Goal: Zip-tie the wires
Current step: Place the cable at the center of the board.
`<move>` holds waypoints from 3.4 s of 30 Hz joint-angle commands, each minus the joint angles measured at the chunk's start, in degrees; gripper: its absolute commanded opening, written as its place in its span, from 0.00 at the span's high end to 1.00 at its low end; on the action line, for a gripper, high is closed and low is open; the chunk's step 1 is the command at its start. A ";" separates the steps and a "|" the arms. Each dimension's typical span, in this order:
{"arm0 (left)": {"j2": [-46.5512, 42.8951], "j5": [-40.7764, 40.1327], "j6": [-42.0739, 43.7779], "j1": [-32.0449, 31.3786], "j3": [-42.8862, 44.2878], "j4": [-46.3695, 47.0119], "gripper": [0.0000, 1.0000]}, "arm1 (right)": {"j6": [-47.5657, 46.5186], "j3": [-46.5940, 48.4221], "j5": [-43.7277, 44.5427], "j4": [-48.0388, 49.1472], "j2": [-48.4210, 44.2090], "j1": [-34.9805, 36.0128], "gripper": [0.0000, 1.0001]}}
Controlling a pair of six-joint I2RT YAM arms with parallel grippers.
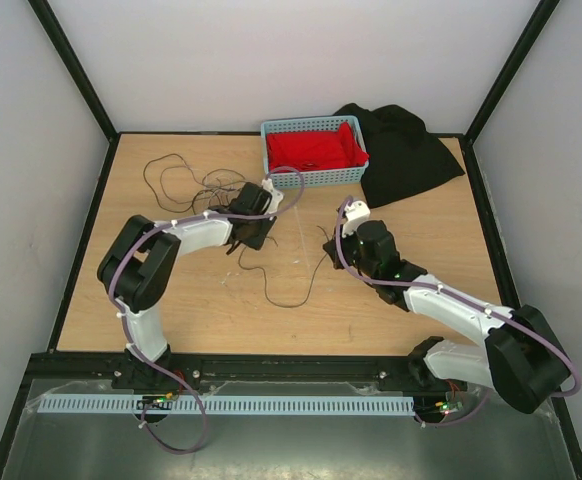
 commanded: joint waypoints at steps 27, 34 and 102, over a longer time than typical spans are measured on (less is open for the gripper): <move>-34.45 -10.41 -45.25 14.81 -31.01 4.09 1.00 | -2.20 2.56 28.09 -2.82 9.33 -25.80 1.00; -32.29 -13.07 -49.85 12.13 -34.50 7.58 1.00 | -1.72 1.73 27.72 -1.07 11.74 -25.93 1.00; -26.12 6.87 -22.96 29.35 -1.58 -2.84 0.14 | 1.40 21.04 -1.56 -8.51 19.58 -14.00 0.22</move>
